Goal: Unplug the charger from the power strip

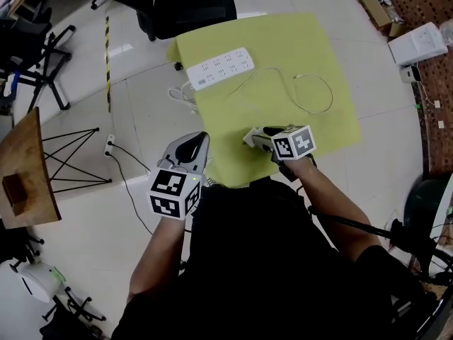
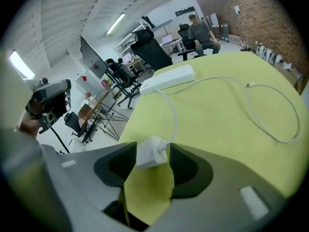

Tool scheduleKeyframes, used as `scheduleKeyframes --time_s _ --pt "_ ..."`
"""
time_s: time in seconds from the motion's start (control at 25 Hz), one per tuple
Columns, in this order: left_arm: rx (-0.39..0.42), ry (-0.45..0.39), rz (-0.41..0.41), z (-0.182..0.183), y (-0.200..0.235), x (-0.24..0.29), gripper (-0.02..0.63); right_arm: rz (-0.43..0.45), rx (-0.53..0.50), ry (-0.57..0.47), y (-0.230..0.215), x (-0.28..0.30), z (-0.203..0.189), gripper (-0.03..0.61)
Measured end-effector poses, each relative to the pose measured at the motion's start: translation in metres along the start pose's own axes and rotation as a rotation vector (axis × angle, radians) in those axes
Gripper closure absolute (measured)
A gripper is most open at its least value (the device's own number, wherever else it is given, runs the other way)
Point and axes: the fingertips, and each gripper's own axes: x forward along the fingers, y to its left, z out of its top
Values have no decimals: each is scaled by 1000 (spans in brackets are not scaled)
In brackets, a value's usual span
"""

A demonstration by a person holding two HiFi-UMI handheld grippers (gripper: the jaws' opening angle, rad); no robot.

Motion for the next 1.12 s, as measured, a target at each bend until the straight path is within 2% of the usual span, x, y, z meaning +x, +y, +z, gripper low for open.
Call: scheduleKeyframes --time_s 0.28,0.52,0.64,0.76,0.88,1.0,1.12 --pt "9 4 -39 -5 -5 -8 607 -48 45 -77 0 -24 11 373" --pt "40 23 -87 -11 -12 -10 607 -40 14 -180 33 -48 20 397" --pt "72 17 -84 -7 -19 -18 607 -41 -17 -266 44 -64 29 439" --pt "72 2 -36 -7 -23 -31 607 -39 -66 -343 48 -80 40 496" --pt "29 -14 39 -10 -31 -38 607 6 -94 -392 47 -96 49 570" --pt "-21 -45 117 -13 -49 -39 607 96 -158 -420 55 -117 54 577" --pt "-69 -80 171 -15 -84 -35 607 177 -266 -426 66 -147 46 577"
